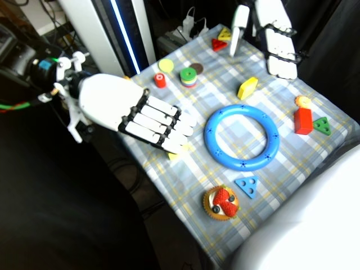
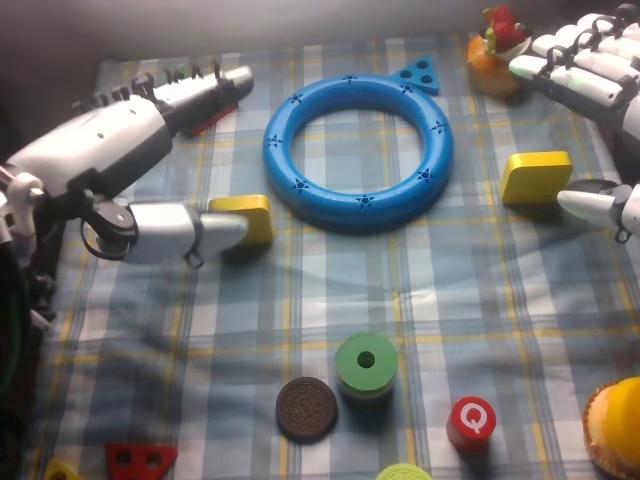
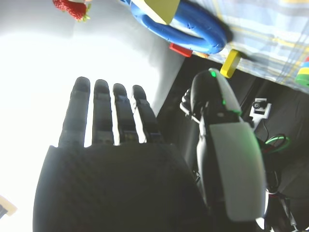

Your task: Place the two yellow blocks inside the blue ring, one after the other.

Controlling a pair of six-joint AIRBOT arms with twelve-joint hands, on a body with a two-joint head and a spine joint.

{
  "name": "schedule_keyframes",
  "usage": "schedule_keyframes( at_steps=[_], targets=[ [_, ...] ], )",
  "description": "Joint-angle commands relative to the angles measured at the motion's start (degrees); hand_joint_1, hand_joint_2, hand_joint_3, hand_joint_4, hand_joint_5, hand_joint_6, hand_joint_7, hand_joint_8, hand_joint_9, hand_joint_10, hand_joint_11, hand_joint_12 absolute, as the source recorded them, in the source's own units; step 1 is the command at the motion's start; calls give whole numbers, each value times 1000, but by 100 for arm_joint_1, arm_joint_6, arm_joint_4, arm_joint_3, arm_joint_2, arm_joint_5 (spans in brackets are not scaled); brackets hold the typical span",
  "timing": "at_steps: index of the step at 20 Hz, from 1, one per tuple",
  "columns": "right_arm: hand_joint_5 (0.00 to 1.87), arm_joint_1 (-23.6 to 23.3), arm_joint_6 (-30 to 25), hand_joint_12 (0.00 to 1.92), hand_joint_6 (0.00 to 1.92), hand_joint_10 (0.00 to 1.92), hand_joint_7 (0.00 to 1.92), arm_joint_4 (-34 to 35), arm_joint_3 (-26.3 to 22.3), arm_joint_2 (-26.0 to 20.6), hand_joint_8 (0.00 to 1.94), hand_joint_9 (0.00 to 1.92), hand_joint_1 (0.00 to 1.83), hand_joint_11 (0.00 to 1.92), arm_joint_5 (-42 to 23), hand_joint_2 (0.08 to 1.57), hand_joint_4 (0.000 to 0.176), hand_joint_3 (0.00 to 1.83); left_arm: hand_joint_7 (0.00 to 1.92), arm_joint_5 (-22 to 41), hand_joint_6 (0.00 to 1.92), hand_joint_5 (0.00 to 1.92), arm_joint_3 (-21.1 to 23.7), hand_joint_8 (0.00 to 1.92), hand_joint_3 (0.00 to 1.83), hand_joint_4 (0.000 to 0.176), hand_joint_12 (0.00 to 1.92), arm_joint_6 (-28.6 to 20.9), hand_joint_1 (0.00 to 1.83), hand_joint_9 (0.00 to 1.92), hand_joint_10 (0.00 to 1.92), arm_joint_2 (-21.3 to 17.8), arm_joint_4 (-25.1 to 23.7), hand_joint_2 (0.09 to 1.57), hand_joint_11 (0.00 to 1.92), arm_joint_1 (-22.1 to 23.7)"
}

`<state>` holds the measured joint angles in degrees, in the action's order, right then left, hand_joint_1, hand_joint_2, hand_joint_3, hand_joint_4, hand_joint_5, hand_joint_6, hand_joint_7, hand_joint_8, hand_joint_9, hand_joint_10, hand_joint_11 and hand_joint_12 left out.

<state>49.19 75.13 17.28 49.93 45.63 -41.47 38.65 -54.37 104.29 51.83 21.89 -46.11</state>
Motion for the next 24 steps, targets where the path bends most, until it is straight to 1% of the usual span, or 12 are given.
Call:
schedule_keyframes(
  at_steps=[1,3,5,8,9,10,12,13,17,20,21,24],
  targets=[
    [0,-12,17,0,0,0,0,-36,17,10,0,0,482,0,-715,1307,0,8,156,475,13,156,-37,10,0,48,0,60,1038,37,9,78,-17,995,0,75],
    [0,-2,17,0,0,0,0,-12,16,23,0,0,465,0,-717,1311,0,7,275,281,15,213,-191,23,0,34,0,226,1071,140,33,220,250,977,0,115],
    [0,17,17,0,0,0,0,20,11,23,0,0,479,0,-740,1305,0,3,365,98,18,286,-363,23,4,43,29,355,1099,235,50,366,477,985,42,158],
    [0,42,17,0,0,0,0,68,5,23,0,0,477,0,-762,1317,0,6,461,-45,17,386,-505,8,0,46,667,661,1046,324,25,521,782,1032,0,202],
    [0,54,17,0,0,0,0,78,4,23,0,0,473,0,-765,1315,0,5,586,-86,56,518,-556,39,0,10,884,701,1082,426,64,567,857,1041,0,209],
    [0,65,17,0,0,0,0,91,2,24,0,0,462,0,-766,1313,0,3,799,-135,53,678,-589,69,1,0,1273,701,1126,594,208,601,877,1034,0,226],
    [0,77,17,0,0,0,0,113,3,35,0,0,477,0,-766,1312,0,2,966,-164,35,832,-614,61,0,0,1609,701,1081,600,659,637,882,1070,0,237],
    [0,81,17,0,0,0,0,118,4,42,0,0,502,0,-766,1312,0,1,1005,-164,752,886,-611,899,9,0,1836,701,1203,630,1139,640,883,1113,96,244],
    [0,96,17,0,0,0,0,155,6,50,0,0,488,0,-766,1311,0,1,910,-110,866,907,-607,1392,5,0,1917,701,1240,758,1503,653,844,1159,323,302],
    [0,106,17,0,0,0,0,167,5,50,0,0,474,0,-771,1311,0,1,936,42,1088,909,-482,1707,4,0,1921,691,1139,876,1903,577,606,1150,819,458],
    [0,106,17,0,0,0,0,168,5,50,0,0,478,0,-777,1309,0,0,836,128,1212,816,-420,1424,19,0,1921,666,1199,805,1891,536,495,1186,809,515],
    [0,106,16,0,0,0,0,168,-2,49,0,0,523,0,-792,1300,0,0,917,234,1064,925,-435,1756,0,0,1921,423,1144,864,1921,571,172,1143,740,747]
  ],
)
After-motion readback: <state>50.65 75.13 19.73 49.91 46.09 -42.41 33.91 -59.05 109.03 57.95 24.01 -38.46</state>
